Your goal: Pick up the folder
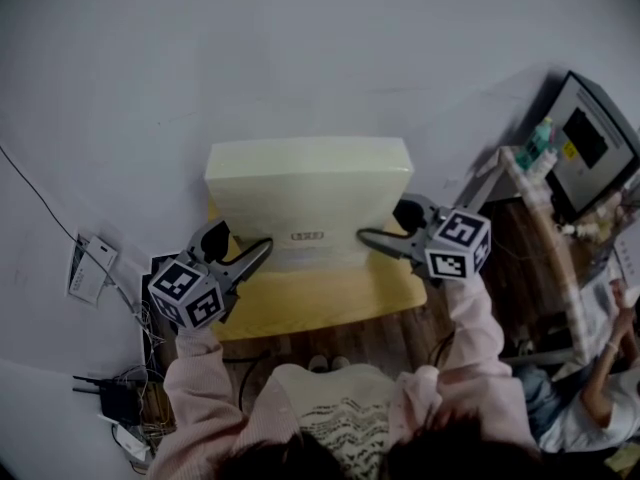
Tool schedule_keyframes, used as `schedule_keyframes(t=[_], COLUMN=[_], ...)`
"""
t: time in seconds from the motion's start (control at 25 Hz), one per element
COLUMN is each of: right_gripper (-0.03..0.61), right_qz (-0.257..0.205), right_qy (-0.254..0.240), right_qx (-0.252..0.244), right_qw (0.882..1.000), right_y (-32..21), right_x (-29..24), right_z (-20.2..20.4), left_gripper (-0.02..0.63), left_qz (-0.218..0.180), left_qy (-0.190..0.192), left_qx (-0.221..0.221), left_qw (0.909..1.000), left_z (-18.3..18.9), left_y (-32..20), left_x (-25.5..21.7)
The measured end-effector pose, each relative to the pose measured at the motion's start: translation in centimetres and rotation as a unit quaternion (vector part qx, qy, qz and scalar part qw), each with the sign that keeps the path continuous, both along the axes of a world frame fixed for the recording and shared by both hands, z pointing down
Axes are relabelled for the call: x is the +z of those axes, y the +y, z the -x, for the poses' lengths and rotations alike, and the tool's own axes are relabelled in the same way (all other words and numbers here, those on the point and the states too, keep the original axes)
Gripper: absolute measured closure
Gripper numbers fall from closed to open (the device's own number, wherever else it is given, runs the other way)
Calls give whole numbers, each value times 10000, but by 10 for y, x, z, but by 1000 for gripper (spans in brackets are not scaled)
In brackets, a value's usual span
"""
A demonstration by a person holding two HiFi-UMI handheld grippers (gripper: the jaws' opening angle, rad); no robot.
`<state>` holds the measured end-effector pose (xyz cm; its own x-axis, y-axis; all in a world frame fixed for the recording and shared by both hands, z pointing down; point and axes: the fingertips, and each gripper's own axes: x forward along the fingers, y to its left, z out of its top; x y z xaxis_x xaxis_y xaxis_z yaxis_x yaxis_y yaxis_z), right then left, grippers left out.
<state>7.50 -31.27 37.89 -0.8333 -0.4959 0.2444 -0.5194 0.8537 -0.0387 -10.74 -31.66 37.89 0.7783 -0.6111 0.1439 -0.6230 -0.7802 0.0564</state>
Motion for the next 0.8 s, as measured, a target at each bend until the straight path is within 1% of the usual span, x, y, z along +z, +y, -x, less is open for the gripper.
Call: schedule_keyframes(t=[0.08, 0.28, 0.8], right_gripper=[288, 288, 288], right_qz=[-18, -53, -141], right_qy=[19, 24, 132], right_qx=[-23, -65, -166], right_qw=[10000, 10000, 9997], right_y=[0, -2, -1], right_x=[0, -2, -5], right_z=[-2, -6, -5], left_gripper=[261, 261, 261], left_qz=[-12, 1, -2], left_qy=[-29, 39, 37], left_qx=[-15, -69, -181], left_qw=[10000, 10000, 9998], left_z=[-2, -6, -5], left_y=[0, 0, 6], left_x=[0, 0, -1])
